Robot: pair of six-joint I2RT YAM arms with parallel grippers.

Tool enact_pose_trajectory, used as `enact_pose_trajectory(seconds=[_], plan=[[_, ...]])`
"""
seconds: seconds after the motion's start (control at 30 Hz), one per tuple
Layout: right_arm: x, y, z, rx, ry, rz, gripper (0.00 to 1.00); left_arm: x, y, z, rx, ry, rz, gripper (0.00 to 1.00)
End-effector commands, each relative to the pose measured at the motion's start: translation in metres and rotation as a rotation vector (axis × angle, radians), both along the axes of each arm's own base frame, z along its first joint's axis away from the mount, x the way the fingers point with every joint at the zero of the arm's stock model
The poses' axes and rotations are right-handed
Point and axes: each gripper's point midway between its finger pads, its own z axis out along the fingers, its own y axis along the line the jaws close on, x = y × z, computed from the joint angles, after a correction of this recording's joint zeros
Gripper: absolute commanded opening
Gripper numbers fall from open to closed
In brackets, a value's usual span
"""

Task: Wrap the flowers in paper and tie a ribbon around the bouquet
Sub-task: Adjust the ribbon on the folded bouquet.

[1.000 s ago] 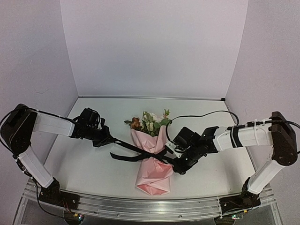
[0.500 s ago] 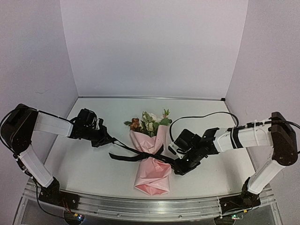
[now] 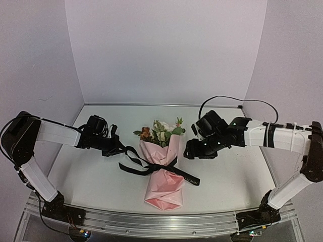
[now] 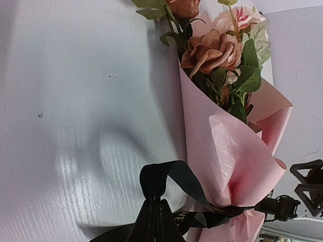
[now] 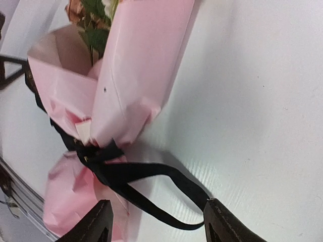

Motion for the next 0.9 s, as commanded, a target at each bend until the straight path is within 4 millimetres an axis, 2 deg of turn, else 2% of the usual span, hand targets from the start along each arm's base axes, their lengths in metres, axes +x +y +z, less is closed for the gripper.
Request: enact_pose_trajectory(seconds=[0.0, 0.17, 0.43, 0.7, 0.87], plan=[[0.019, 0.031, 0.003, 0.088, 0.085, -0.126, 0.60, 0.006, -0.009, 0.015, -0.019, -0.064, -0.036, 0.00], [0.029, 0.057, -0.005, 0.135, 0.133, -0.135, 0.58, 0.004, -0.008, 0.015, -0.015, -0.065, -0.039, 0.00], [0.020, 0.069, -0.025, 0.116, 0.189, -0.137, 0.52, 0.004, -0.011, 0.018, -0.027, -0.070, -0.049, 0.00], [0.014, 0.067, -0.034, 0.108, 0.216, -0.157, 0.31, 0.001, -0.014, 0.020, -0.046, -0.072, -0.053, 0.03], [0.011, 0.068, -0.039, 0.109, 0.240, -0.157, 0.02, 0.004, -0.008, 0.022, -0.027, -0.076, -0.016, 0.22]])
